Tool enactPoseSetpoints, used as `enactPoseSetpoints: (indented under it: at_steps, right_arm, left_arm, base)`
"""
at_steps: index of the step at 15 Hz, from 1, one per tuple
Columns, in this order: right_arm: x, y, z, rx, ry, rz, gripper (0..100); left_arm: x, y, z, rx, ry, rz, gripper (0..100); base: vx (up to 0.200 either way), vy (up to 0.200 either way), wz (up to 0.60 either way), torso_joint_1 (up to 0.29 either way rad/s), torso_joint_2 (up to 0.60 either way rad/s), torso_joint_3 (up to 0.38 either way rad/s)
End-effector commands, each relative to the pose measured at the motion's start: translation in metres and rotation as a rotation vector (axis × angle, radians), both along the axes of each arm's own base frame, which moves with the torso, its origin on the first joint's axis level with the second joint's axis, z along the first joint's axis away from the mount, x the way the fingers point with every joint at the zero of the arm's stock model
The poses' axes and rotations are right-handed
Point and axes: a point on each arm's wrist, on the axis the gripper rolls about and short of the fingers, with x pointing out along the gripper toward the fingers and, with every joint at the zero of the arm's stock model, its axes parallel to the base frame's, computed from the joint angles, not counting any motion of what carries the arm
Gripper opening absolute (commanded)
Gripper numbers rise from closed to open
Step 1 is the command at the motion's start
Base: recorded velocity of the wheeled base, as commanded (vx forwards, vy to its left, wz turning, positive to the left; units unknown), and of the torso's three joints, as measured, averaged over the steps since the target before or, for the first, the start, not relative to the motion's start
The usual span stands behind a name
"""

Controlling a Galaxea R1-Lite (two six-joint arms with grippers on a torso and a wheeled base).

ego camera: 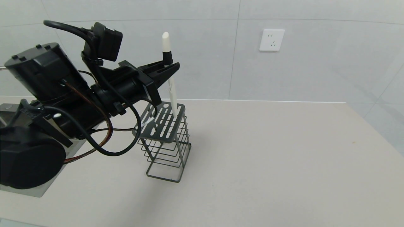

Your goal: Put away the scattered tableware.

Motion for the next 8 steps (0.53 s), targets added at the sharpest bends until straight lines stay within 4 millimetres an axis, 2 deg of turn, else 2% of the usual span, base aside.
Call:
enactPoseSetpoints:
  at_steps: [1, 8]
  right_arm:
    - [0.0001, 0.0, 0.0001, -0.001, 0.001, 0.001, 100]
    - [0.0001, 0.0, 0.0001, -0.001, 0.001, 0.001, 100]
  left_arm:
    - [0.0027, 0.0033, -0.0022, 0.003, 0.006, 0.013, 0]
    - [0.0125, -0.001, -0.0046, 0.013, -0.001, -0.015, 0]
  base:
    - [0.0, 0.0, 0.0, 0.0, 0.0, 0.0]
    - [0.0, 0.0, 0.0, 0.0, 0.0, 0.0]
